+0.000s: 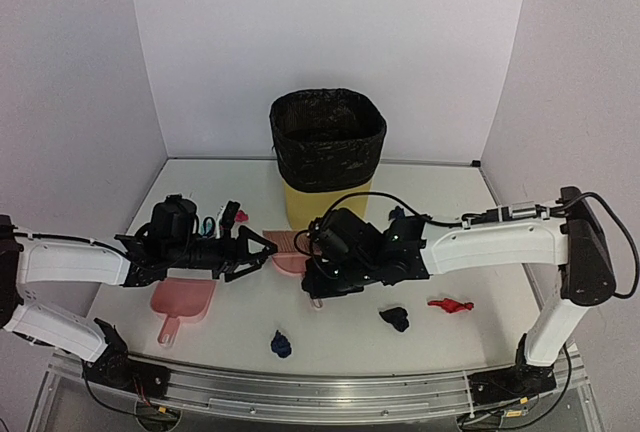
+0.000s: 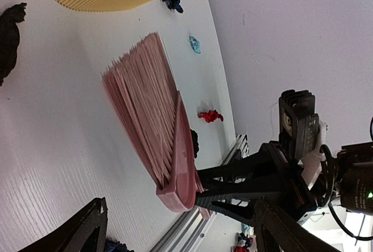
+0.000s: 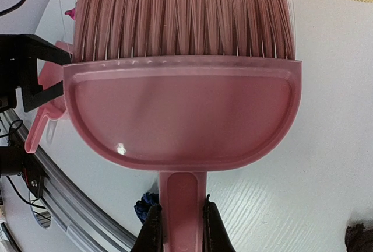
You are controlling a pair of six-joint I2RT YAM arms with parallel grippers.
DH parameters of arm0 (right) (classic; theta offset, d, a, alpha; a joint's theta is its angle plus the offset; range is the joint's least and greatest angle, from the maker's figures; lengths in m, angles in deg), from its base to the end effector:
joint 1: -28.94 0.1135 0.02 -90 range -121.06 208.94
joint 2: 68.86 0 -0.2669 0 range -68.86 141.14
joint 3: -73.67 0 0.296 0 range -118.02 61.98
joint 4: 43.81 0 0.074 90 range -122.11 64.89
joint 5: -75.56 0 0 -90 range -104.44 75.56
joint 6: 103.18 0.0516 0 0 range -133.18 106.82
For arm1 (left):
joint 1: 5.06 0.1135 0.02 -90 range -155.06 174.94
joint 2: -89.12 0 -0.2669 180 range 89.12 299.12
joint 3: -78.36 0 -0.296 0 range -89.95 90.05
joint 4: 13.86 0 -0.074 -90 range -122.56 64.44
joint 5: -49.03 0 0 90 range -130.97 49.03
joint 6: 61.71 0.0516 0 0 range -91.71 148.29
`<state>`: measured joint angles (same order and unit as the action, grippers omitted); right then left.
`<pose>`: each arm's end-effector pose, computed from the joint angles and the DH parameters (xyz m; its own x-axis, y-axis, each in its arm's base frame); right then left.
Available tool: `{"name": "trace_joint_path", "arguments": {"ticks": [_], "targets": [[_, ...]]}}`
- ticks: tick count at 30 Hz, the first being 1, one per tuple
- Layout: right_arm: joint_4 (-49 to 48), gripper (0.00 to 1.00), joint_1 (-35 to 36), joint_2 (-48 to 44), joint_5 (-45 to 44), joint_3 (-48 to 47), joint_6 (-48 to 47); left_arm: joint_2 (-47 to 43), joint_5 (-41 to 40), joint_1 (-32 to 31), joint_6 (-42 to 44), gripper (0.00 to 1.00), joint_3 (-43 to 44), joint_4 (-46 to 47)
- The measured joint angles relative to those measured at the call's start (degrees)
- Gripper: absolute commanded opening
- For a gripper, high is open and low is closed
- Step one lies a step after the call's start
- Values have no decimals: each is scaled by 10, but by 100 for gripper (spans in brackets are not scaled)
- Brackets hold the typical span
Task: Sweep away the paper scraps from the table
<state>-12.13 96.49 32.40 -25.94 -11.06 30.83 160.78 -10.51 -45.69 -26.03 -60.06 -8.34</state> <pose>0.1771 0.4017 0.1982 -0.7988 -0.1503 -0.5826 -0.4171 0.8362 0.3561 0.2106 -0.2151 0.1692 -0.9242 -0.1296 -0.3593 0.2752 0.4263 -0.8617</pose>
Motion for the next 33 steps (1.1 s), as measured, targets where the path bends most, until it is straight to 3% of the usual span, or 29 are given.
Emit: {"name": "trace_joint_path", "arguments": {"ticks": [8, 11, 21, 24, 30, 33], "targets": [[-19, 0, 3, 7, 8, -8, 2, 23, -52, -4, -31, 71, 0, 44], [-27, 0, 4, 12, 7, -14, 2, 40, -52, -6, -33, 58, 0, 44], [-33, 0, 4, 42, 3, -42, 10, 48, -49, -7, -26, 1, 4, 54], [-36, 19, 4, 52, 2, -45, 10, 49, -44, -7, -25, 0, 12, 53], [-39, 89, 3, 50, 26, -44, -10, 49, -34, -8, 30, 0, 32, 21], [-44, 92, 2, 28, 48, -21, -35, 45, -25, -8, 76, 0, 51, -15]]}}
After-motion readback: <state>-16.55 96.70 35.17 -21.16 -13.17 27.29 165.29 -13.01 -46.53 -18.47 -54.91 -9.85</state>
